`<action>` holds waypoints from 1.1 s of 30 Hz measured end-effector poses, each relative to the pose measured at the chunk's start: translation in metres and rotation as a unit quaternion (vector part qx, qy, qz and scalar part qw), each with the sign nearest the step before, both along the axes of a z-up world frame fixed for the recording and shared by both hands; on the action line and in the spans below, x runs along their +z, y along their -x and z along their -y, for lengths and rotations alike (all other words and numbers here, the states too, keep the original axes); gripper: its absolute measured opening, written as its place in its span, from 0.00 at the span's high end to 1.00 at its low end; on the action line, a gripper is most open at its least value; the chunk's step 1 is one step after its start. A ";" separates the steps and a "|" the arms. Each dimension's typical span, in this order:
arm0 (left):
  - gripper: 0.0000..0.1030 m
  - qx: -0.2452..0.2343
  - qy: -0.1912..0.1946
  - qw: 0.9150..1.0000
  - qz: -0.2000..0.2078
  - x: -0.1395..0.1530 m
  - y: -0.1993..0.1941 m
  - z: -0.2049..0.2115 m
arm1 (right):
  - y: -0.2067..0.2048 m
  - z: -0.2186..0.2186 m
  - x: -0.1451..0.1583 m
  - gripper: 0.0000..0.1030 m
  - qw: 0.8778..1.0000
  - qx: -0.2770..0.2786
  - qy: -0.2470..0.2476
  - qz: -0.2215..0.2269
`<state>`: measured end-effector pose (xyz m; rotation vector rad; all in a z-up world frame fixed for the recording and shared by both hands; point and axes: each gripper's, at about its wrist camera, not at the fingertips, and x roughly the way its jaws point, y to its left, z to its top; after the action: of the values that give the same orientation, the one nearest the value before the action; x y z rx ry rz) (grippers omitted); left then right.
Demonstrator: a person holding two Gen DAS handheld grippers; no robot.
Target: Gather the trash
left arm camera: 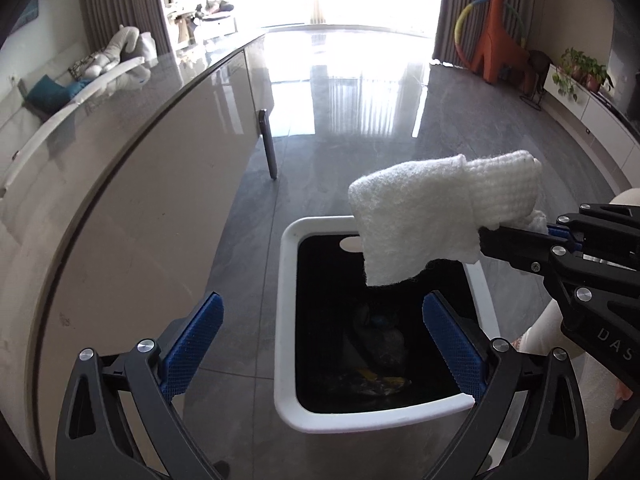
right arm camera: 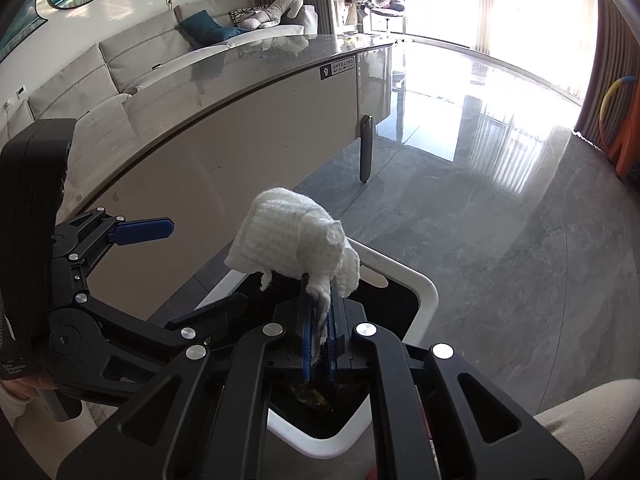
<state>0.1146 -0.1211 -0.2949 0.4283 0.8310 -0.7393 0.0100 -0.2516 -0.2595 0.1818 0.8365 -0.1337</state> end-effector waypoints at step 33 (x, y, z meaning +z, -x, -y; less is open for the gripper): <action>0.05 0.230 0.137 0.963 0.022 0.067 -0.043 -0.110 | -0.045 -0.030 0.062 0.03 0.992 0.078 -0.044 0.087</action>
<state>0.1580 -0.0106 -0.2278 -0.0032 0.7367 -0.3997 0.0552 -0.2217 -0.1979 0.2066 0.6794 0.0649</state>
